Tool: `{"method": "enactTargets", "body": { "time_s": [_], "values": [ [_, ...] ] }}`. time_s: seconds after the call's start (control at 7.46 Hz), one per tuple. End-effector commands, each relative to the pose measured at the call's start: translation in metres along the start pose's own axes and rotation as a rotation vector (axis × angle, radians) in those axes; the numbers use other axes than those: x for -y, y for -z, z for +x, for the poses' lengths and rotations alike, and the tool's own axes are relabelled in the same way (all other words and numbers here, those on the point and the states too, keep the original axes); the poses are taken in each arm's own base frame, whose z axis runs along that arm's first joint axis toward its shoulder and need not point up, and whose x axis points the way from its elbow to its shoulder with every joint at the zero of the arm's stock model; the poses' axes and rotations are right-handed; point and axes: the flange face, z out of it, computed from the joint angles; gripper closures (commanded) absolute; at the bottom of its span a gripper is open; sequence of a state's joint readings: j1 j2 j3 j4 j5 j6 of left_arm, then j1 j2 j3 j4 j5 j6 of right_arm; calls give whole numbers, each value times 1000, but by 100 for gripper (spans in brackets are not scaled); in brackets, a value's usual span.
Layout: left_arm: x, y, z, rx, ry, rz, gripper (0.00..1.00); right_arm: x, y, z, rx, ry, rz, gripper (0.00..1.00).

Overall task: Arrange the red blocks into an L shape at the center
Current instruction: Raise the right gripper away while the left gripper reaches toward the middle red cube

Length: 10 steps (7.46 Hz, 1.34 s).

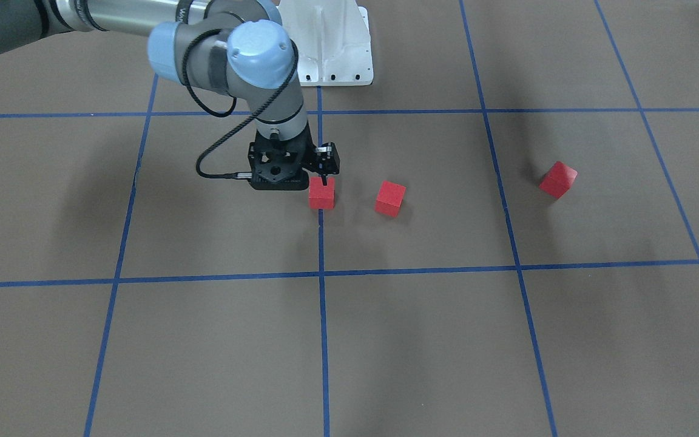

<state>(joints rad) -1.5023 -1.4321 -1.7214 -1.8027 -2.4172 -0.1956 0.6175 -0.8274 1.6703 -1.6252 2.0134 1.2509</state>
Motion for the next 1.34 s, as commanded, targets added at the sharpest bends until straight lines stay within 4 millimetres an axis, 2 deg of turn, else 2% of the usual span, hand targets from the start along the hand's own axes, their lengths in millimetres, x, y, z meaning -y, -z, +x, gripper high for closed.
{"method": "enactTargets", "body": {
  "time_s": [0.0, 0.13, 0.27, 0.4, 0.54, 0.67, 0.8, 0.94, 1.07, 1.21],
  "values": [
    [9, -15, 55, -83, 35, 60, 0, 30, 48, 112, 25, -2, -23, 0],
    [4, -40, 113, -135, 10, 50, 0, 48, 55, 161, 17, 16, -37, 0],
    [14, -49, 161, -177, -31, 37, 0, 61, 62, 203, -6, 22, -20, 0],
    [28, -54, 220, -223, -116, 29, 0, 64, 63, 237, -25, 36, -20, 0],
    [29, -66, 277, -250, -125, 12, 0, 63, 67, 262, -39, 35, -14, 0],
    [12, -84, 330, -250, -185, 15, 0, 67, 69, 292, -60, 50, -11, 0],
    [11, -94, 379, -251, -238, 54, 0, 72, 72, 320, -78, 70, -6, 0],
    [0, -110, 434, -263, -283, 75, 0, 73, 73, 340, -91, 88, -8, 0],
    [-16, -130, 484, -243, -309, 30, 1, 73, 74, 346, -83, 82, -21, 0],
    [-20, -138, 540, -192, -330, -17, 1, 72, 72, 347, -84, 83, -25, 0]
  ]
}}
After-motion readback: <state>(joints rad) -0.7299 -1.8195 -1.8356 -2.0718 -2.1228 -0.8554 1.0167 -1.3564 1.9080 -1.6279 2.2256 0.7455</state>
